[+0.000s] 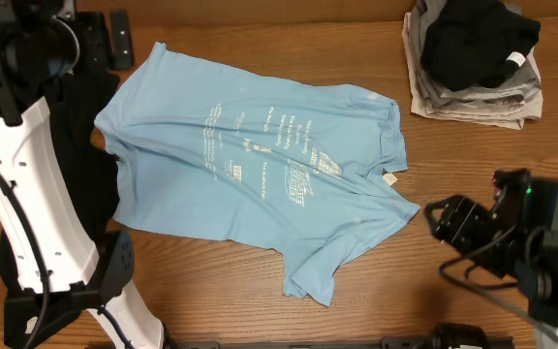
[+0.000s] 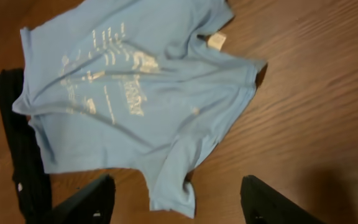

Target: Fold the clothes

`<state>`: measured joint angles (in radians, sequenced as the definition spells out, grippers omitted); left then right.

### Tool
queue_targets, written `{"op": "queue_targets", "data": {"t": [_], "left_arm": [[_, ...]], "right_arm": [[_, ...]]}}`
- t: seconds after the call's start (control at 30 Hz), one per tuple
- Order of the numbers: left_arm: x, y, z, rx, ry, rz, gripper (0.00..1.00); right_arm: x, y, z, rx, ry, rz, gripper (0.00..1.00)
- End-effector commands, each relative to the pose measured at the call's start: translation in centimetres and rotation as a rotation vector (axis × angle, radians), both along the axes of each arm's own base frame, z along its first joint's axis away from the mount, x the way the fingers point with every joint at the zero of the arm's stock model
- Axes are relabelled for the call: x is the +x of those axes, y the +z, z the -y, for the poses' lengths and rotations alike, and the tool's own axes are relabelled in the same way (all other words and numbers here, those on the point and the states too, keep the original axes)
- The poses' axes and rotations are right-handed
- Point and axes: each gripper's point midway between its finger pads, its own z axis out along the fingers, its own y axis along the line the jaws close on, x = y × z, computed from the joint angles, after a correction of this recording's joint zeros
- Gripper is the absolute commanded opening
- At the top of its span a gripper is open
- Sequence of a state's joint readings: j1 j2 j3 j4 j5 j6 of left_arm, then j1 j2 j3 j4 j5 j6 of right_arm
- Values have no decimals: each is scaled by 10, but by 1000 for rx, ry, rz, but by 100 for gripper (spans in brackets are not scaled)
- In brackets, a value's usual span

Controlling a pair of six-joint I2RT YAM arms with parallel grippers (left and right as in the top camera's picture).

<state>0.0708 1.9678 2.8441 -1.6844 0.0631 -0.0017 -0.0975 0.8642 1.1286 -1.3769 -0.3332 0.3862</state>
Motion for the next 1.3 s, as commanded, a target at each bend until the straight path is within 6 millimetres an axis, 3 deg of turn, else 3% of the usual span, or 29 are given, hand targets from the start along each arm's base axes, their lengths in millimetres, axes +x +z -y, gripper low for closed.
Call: {"op": "queue_targets", "data": {"t": [0.0, 0.07, 0.17, 0.3, 0.43, 0.67, 0.83, 1.0, 1.17, 1.27], "left_arm": [[-18, -3, 12, 20, 25, -41, 100], [-31, -9, 10, 59, 74, -76, 100], [-53, -34, 7, 98, 136, -180, 100], [-82, -88, -5, 111, 229, -372, 100], [-96, -134, -15, 113, 286, -485, 100], [-107, -198, -28, 37, 333, -533, 100], [-117, -243, -42, 15, 365, -598, 100], [-120, -267, -45, -31, 381, -612, 100], [-122, -273, -45, -31, 381, -620, 100], [-122, -273, -45, -31, 381, -620, 100]], "right_arm": [[-9, -1, -8, -8, 3, -43, 70], [-14, -9, -12, -22, 8, -78, 71], [-19, -22, -22, -29, 17, -127, 72], [-24, -49, -45, -20, 52, -195, 72], [-28, -87, -73, -21, 120, -275, 72], [-35, -146, -123, -102, 274, -405, 74], [-40, -182, -141, -182, 327, -487, 74], [-51, -208, -160, -210, 398, -541, 73], [-61, -215, -171, -231, 436, -544, 71], [-63, -216, -171, -236, 445, -546, 61]]}}
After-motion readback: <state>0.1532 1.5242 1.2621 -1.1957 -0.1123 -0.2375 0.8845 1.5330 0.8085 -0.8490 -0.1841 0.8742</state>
